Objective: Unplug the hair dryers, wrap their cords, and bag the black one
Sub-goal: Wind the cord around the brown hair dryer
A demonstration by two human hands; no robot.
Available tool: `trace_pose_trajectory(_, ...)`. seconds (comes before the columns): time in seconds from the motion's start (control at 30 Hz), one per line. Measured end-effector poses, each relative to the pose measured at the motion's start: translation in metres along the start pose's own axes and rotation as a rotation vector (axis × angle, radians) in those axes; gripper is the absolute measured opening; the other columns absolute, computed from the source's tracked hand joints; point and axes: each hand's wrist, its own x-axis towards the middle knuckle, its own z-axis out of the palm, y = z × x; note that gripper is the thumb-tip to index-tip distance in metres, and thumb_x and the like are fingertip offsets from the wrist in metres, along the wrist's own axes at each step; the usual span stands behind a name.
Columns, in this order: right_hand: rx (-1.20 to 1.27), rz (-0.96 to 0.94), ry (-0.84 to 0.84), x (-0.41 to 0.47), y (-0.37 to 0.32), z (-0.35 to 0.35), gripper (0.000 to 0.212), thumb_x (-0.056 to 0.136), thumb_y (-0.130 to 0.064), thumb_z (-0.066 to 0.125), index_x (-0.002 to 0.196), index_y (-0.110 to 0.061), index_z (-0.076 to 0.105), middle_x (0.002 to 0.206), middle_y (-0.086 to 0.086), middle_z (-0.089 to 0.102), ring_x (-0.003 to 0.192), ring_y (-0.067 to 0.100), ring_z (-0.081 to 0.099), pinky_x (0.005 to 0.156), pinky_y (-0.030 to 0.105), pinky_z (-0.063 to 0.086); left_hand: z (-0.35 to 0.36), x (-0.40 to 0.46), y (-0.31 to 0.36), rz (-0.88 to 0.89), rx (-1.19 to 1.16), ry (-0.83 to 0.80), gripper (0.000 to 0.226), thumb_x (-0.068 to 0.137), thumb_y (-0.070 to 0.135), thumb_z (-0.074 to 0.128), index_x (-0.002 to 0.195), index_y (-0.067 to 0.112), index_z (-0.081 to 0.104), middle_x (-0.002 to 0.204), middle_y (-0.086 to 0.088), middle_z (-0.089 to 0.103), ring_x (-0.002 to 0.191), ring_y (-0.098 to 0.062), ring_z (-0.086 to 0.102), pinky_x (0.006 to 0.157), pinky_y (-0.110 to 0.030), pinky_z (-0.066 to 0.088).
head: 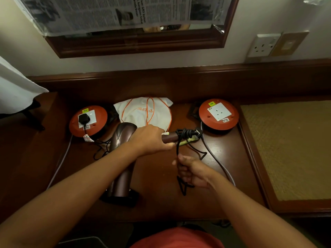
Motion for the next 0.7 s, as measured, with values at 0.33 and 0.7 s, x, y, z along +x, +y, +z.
trace_pose_trajectory(0.33,-0.57,-0.123,0.164,0.005,-0.042,-0.009,0.026,0.095,-0.031,0.055,0.083,-0.011,0.067,0.048,-0.003,0.032,0.041,0.014,0.024,0.043,0.028,0.016,-0.004,-0.009,-0.014,0.102,0.13,-0.047,0.045,0.076,0.069,0.056,0.081,0.024,0.057,0.074,0.005,0.058,0.074,-0.017,0.057,0.06,-0.029,0.037)
trace_pose_trajectory(0.7,-1.053,-0.304,0.211,0.004,-0.092,-0.01,0.018,0.089,-0.023,0.064,0.079,-0.012,0.074,0.079,0.014,0.069,0.077,0.025,0.062,0.076,0.042,0.052,-0.009,-0.014,-0.016,0.179,0.275,-0.112,0.037,0.08,0.058,0.058,0.08,0.023,0.047,0.074,0.004,0.052,0.068,-0.017,0.049,0.061,-0.029,0.035)
